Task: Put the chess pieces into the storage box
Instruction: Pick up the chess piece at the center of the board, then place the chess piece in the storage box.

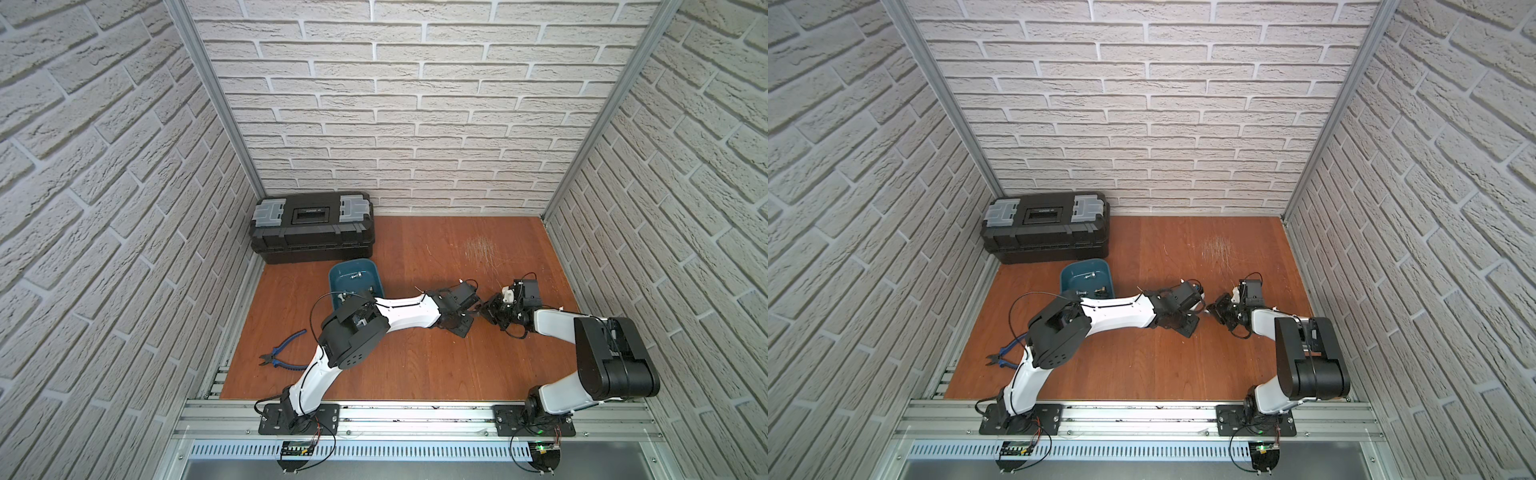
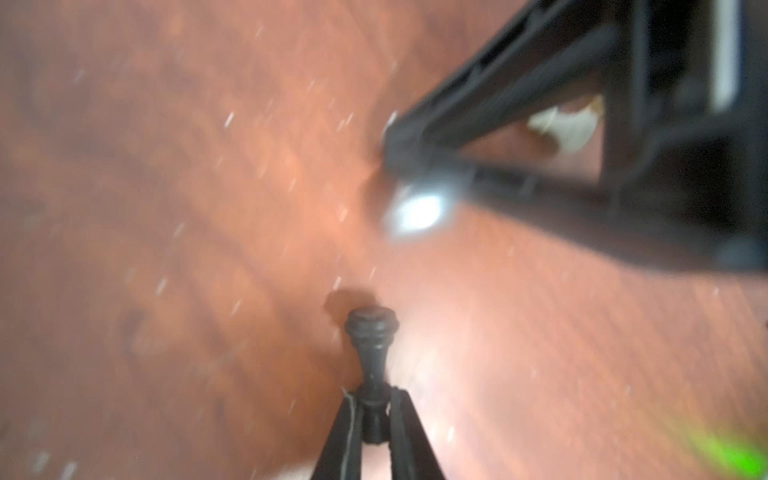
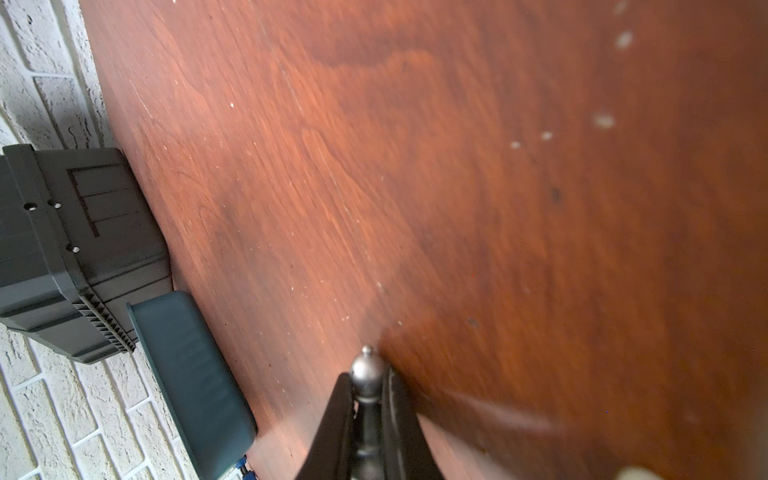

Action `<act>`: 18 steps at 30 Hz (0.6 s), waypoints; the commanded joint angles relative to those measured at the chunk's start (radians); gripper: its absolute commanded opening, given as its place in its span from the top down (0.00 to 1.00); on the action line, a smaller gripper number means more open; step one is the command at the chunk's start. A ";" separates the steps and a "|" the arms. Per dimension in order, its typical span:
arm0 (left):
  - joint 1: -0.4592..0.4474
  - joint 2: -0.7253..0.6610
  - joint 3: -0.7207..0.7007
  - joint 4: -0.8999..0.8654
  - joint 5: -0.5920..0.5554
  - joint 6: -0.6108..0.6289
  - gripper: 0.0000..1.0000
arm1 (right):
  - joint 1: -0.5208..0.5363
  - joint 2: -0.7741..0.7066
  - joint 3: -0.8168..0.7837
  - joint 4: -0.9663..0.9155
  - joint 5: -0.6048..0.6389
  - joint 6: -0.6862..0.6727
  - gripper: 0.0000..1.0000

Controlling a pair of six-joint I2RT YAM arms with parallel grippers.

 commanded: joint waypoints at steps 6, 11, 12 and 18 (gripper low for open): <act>0.044 -0.217 -0.034 0.005 -0.038 0.003 0.89 | -0.001 -0.059 0.016 -0.195 0.058 -0.066 0.70; 0.129 -0.337 -0.115 -0.040 -0.054 -0.012 0.88 | -0.001 -0.090 0.046 -0.256 0.075 -0.100 0.63; 0.152 -0.363 -0.135 -0.055 -0.061 -0.012 0.88 | -0.001 -0.098 0.052 -0.267 0.079 -0.104 0.63; 0.307 -0.514 -0.245 -0.199 -0.133 0.002 0.87 | 0.001 -0.142 0.104 -0.347 0.111 -0.153 0.63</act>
